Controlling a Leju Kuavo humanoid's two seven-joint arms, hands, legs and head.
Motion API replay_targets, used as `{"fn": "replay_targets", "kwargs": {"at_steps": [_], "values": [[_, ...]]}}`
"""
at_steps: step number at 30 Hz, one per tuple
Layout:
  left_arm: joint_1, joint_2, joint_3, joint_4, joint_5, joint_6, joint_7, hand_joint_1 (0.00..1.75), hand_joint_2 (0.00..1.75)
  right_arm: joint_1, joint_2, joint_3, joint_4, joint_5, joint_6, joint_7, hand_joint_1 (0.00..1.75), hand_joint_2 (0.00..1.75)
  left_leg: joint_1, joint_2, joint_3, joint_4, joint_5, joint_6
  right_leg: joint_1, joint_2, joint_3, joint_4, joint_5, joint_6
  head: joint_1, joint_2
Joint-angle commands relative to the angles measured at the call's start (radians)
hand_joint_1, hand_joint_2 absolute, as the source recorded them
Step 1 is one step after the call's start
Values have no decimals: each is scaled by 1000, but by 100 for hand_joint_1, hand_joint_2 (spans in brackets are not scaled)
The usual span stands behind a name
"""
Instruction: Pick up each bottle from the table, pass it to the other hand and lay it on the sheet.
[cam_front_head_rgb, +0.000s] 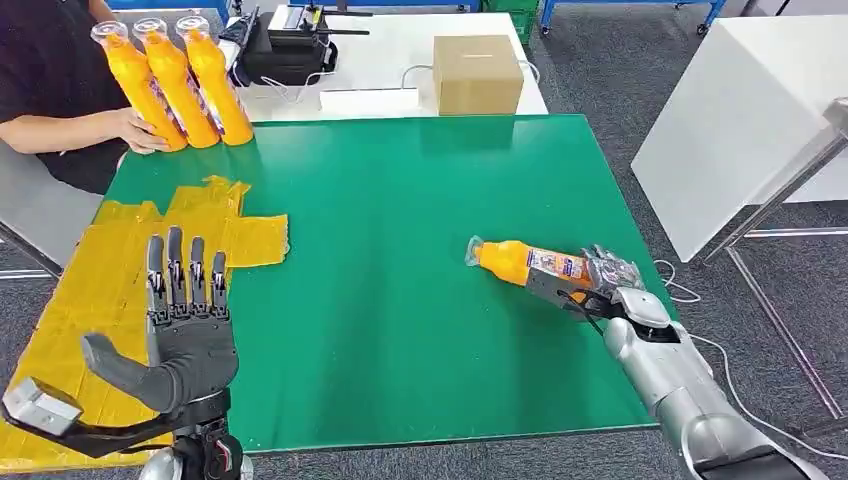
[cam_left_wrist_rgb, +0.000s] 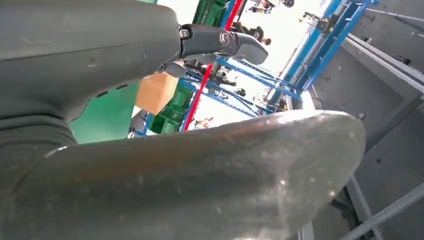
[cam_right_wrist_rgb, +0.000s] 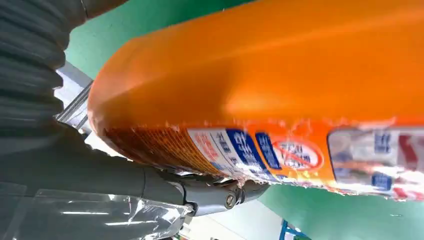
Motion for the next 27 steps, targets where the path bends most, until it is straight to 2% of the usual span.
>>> {"fn": "replay_targets", "kwargs": {"at_steps": [1,2,6,7,8,9,16,17,21,23,27], "values": [[-58,40,-16,93,32,1,4,0,0,-86,16,142,296,19,155,-48,10,175,1,2,2,-3,2,-4,1,0,2,-4,3,-2,0,0],[-63,42,-17,102,38,1,1,0,0,-72,2,147,302,15,156,-64,30,175,1,1,3,-2,1,-2,1,0,3,-3,1,-1,0,0],[-65,43,-18,105,39,1,0,0,0,-67,-2,148,304,13,150,-69,30,175,1,1,10,-1,0,-1,1,0,8,-3,0,-1,0,0],[-65,43,-18,105,39,1,0,0,0,-67,-2,148,304,13,150,-69,61,175,1,2,11,-1,0,-1,1,1,9,-3,1,-1,0,0],[-63,43,-18,102,43,1,-2,0,0,-67,1,146,304,2,160,-78,162,175,2,0,11,-3,2,-2,2,-1,9,-5,2,-1,0,0],[-64,47,-18,102,46,2,-4,0,0,-61,1,145,301,-12,167,-82,175,175,1,1,11,-2,1,-2,1,0,8,-3,1,-1,0,0],[-77,60,-26,122,53,9,-5,0,0,-28,-10,140,259,-111,181,-119,175,175,2,-2,11,-4,3,-3,2,-3,10,-6,3,-2,0,0],[-78,61,-27,125,53,11,-5,0,0,-26,-13,142,248,-119,181,-122,175,175,1,0,15,-2,0,-2,2,0,14,-3,1,-1,0,0],[-73,62,-26,121,51,18,-1,0,0,-1,-19,132,160,-208,161,-130,175,175,1,-1,14,-3,2,-2,2,-1,13,-5,2,-1,0,0],[-62,68,-25,117,38,34,15,0,0,31,-17,100,64,-314,137,-143,175,175,2,-1,13,-3,2,-3,2,-2,12,-5,2,-2,0,0],[-19,82,-15,149,34,25,45,0,0,141,-30,29,-274,-638,107,-140,175,175,2,1,13,-3,1,-3,2,1,12,-5,2,-2,0,0]]}}
